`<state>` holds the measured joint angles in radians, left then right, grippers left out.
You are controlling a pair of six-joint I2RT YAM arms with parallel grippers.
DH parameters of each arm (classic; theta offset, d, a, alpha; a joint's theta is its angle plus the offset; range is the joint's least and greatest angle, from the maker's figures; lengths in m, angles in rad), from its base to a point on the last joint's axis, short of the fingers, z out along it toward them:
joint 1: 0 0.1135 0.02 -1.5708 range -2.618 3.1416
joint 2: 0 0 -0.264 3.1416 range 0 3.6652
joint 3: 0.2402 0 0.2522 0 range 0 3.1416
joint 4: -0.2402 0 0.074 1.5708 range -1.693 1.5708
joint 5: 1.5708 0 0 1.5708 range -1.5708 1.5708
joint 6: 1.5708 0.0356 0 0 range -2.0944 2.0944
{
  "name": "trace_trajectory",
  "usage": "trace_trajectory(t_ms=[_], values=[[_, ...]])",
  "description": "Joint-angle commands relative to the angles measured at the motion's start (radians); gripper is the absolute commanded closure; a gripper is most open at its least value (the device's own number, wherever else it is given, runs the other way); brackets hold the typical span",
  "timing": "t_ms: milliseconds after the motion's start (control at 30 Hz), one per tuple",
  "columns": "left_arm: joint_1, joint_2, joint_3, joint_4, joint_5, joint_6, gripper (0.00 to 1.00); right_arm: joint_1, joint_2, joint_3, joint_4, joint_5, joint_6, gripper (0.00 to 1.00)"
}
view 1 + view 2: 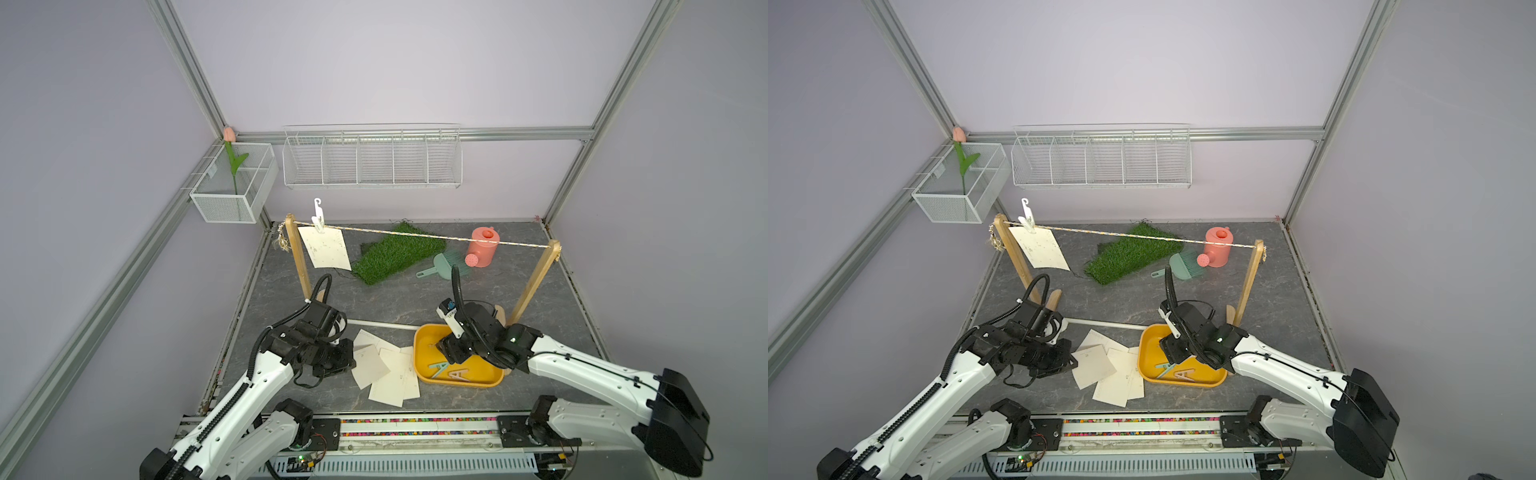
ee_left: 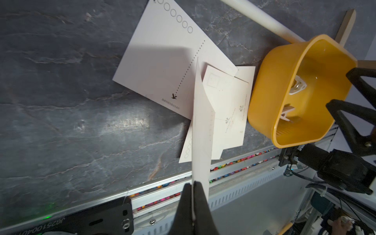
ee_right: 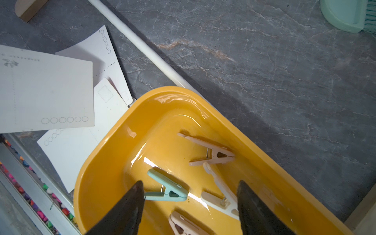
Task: Remove the postcards from the strings
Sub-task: Place the postcard on the postcard.
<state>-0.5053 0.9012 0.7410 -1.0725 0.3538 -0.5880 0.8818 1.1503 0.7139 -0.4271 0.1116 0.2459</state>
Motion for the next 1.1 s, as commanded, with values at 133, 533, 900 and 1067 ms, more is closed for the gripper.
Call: trace_trajectory(t_ms=[133, 533, 900, 1067], values=[[-0.004, -0.007, 0.045, -0.068, -0.131, 0.022, 0.69, 0.005, -0.014, -0.006, 0.012, -0.002, -0.025, 0.27], [-0.004, -0.111, 0.117, -0.11, -0.301, -0.008, 0.63, 0.007, -0.038, 0.022, 0.019, -0.065, -0.054, 0.27], [-0.004, -0.531, -0.041, 0.286, -0.247, -0.134, 0.43, 0.046, -0.244, 0.229, 0.093, -0.595, -0.321, 0.23], [-0.004, -0.748, -0.208, 0.516, -0.294, -0.292, 0.32, 0.137, -0.107, 0.552, -0.014, -0.553, -0.455, 0.19]])
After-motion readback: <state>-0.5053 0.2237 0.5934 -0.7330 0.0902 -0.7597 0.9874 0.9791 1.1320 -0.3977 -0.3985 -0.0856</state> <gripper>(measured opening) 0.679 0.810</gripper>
